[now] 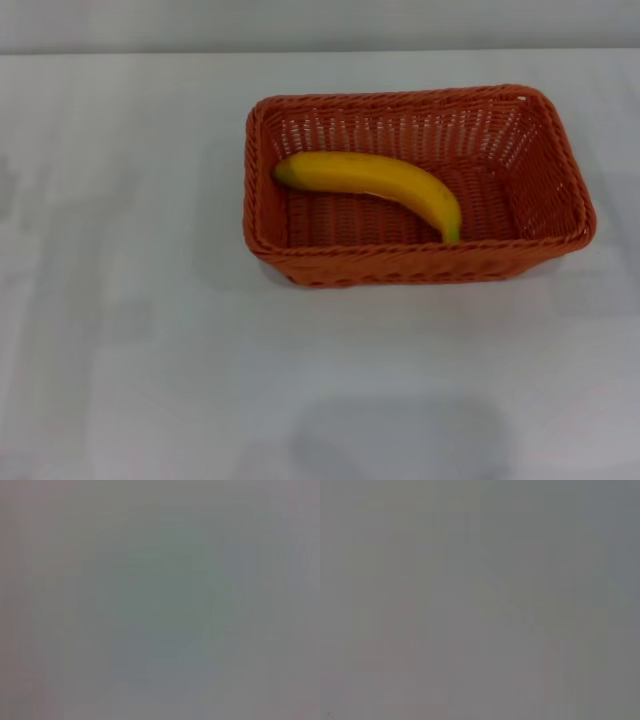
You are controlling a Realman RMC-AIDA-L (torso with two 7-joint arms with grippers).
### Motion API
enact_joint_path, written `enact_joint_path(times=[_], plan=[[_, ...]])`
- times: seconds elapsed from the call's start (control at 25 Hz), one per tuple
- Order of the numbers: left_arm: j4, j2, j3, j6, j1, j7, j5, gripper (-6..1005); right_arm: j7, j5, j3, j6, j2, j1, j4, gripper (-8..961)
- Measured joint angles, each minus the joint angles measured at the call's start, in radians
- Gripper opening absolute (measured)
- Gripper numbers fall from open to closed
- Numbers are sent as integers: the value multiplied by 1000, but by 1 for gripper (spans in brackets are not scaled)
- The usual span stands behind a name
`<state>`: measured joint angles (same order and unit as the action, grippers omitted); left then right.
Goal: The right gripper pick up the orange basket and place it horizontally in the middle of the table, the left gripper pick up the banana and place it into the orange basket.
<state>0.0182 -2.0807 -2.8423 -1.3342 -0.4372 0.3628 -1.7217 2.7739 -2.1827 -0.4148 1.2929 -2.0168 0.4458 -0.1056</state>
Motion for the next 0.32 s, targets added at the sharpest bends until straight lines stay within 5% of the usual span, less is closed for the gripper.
enact_joint_path(times=[0.32], plan=[[-48,-4,0,41,31,29,-1,875,-55,-26,54,4,0,17,66,870]])
